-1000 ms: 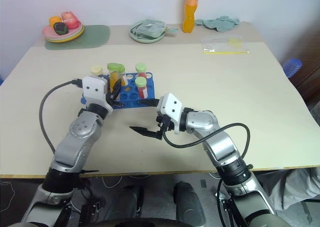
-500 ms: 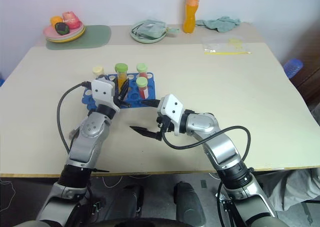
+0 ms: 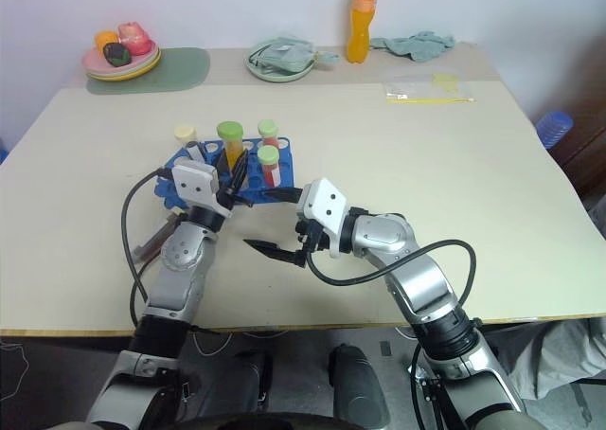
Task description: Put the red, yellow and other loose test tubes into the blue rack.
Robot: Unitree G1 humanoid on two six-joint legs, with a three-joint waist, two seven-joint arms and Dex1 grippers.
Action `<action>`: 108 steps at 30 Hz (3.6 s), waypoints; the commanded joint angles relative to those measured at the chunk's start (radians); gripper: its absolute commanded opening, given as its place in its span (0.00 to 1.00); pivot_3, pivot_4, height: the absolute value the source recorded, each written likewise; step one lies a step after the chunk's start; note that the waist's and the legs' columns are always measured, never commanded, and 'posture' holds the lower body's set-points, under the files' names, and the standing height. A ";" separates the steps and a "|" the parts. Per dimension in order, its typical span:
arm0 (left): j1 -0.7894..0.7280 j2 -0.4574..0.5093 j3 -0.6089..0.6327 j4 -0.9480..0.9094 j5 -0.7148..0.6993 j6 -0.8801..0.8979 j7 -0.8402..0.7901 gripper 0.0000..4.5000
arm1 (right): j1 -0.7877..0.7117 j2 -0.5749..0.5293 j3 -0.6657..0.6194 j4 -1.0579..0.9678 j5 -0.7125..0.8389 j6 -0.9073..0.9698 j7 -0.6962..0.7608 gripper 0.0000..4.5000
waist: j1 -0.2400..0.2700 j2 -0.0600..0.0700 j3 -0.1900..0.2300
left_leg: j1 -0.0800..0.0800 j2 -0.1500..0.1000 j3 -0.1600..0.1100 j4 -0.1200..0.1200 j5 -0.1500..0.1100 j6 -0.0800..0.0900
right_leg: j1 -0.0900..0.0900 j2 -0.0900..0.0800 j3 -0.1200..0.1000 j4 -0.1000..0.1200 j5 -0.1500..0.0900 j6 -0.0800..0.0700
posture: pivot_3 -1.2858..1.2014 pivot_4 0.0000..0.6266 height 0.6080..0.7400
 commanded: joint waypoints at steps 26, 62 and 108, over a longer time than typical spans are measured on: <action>-0.043 -0.027 0.058 0.135 0.054 -0.105 0.016 0.17 | -0.007 0.014 -0.016 -0.039 0.017 0.007 -0.007 1.00 | 0.001 0.000 0.000 | 0.002 0.000 0.000 0.000 0.000 0.000 | 0.001 0.000 0.000 0.000 0.000 0.000 | 0.52 0.24 1.00; -0.327 0.978 0.014 -0.315 -0.870 1.881 -0.197 0.97 | -0.065 0.026 -0.026 0.090 0.010 -0.059 0.048 1.00 | -0.031 0.000 0.001 | 0.004 0.000 -0.001 -0.002 0.000 0.001 | 0.002 0.001 -0.001 0.003 0.000 0.000 | 0.52 0.24 1.00; 0.098 0.200 0.168 -0.433 0.019 0.448 0.057 0.17 | -0.048 0.040 -0.017 0.064 0.000 -0.046 0.021 1.00 | -0.005 -0.002 0.001 | -0.004 0.000 0.002 0.002 0.000 0.000 | -0.009 0.000 0.002 0.010 -0.001 -0.002 | 0.52 0.24 1.00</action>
